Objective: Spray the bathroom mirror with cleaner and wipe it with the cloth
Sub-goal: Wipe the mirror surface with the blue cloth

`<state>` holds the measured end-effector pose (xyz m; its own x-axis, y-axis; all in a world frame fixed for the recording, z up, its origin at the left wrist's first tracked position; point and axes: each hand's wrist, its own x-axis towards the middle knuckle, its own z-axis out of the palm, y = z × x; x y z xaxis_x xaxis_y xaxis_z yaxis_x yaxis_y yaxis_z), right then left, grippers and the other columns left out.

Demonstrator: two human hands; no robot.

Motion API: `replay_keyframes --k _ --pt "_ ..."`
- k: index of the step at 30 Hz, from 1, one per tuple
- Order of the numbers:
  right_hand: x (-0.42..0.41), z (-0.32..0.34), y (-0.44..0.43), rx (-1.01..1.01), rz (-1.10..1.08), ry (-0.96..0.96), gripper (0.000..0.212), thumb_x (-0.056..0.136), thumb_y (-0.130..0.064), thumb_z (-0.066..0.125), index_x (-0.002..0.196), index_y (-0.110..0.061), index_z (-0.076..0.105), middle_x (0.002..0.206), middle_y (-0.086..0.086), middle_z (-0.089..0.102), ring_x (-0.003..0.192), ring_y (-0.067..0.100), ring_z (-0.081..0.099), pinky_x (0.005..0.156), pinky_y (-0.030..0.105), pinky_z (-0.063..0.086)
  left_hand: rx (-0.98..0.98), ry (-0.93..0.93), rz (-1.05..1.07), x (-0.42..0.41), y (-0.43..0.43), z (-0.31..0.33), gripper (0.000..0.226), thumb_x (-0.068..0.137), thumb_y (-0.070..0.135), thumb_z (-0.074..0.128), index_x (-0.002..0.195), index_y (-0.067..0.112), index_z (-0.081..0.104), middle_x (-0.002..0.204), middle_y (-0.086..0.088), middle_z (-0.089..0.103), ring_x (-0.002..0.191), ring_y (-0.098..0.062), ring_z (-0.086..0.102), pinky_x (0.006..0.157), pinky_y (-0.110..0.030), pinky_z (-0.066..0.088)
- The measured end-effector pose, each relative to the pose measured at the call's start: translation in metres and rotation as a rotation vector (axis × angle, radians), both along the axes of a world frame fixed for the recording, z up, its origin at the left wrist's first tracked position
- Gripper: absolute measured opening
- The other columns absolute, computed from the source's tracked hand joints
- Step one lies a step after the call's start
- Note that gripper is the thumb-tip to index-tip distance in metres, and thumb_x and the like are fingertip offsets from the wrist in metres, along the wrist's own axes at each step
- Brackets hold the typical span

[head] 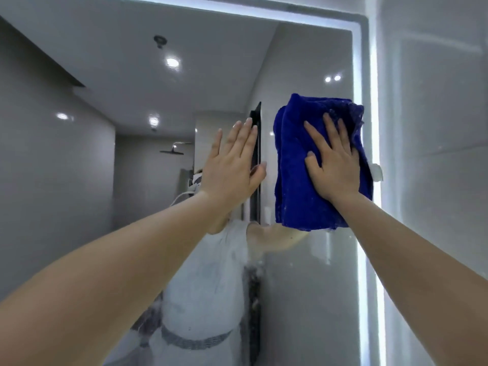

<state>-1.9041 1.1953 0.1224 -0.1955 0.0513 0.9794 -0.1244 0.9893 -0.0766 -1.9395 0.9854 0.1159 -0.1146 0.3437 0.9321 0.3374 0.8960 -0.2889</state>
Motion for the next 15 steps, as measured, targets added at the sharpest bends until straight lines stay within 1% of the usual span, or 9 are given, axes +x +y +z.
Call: replay_keyframes --k 2,6,10,13,15 --pt "-0.001 -0.004 0.02 -0.021 -0.008 0.007 0.062 0.083 -0.045 0.022 0.145 -0.046 0.019 0.159 -0.009 0.009 0.147 0.018 0.004 0.112 0.051 0.018 0.001 0.008 0.021 -0.002 0.013 -0.003 0.069 0.093 0.05 0.015 0.149 0.011 0.01 0.158 -0.006 0.009 0.146 -0.021 0.005 0.118 -0.042 0.0" --pt "-0.001 -0.009 0.047 -0.006 -0.041 0.007 0.062 0.083 -0.044 0.022 0.146 -0.044 0.019 0.159 -0.007 0.009 0.147 0.02 0.005 0.11 0.052 0.021 -0.01 0.009 0.078 -0.005 0.015 -0.003 0.07 0.094 0.051 0.013 0.149 0.011 0.004 0.158 -0.005 0.002 0.146 -0.02 -0.002 0.117 -0.041 -0.005" --pt "-0.001 -0.01 0.052 0.0 -0.041 0.014 0.062 0.084 -0.043 0.023 0.146 -0.043 0.02 0.159 -0.006 0.008 0.147 0.02 0.004 0.111 0.051 0.02 0.007 0.019 0.068 -0.005 0.017 -0.004 0.07 0.094 0.051 0.018 0.15 0.011 0.008 0.158 -0.005 0.004 0.146 -0.019 -0.001 0.117 -0.04 -0.003" --pt "-0.001 -0.011 0.051 0.006 -0.043 0.015 0.061 0.085 -0.042 0.023 0.146 -0.043 0.018 0.16 -0.005 0.007 0.147 0.021 0.004 0.112 0.053 0.018 0.027 0.018 0.074 -0.004 0.018 -0.005 0.07 0.094 0.052 0.021 0.15 0.013 0.005 0.158 -0.003 0.002 0.146 -0.017 -0.002 0.118 -0.039 -0.003" --pt "0.0 -0.016 0.049 -0.013 -0.048 0.004 0.06 0.087 -0.04 0.025 0.147 -0.042 0.017 0.16 -0.003 0.007 0.147 0.023 0.003 0.112 0.053 0.017 0.033 0.0 0.087 -0.001 0.019 -0.005 0.071 0.095 0.055 0.017 0.15 0.014 0.002 0.159 -0.003 0.0 0.145 -0.017 -0.005 0.118 -0.039 -0.004"
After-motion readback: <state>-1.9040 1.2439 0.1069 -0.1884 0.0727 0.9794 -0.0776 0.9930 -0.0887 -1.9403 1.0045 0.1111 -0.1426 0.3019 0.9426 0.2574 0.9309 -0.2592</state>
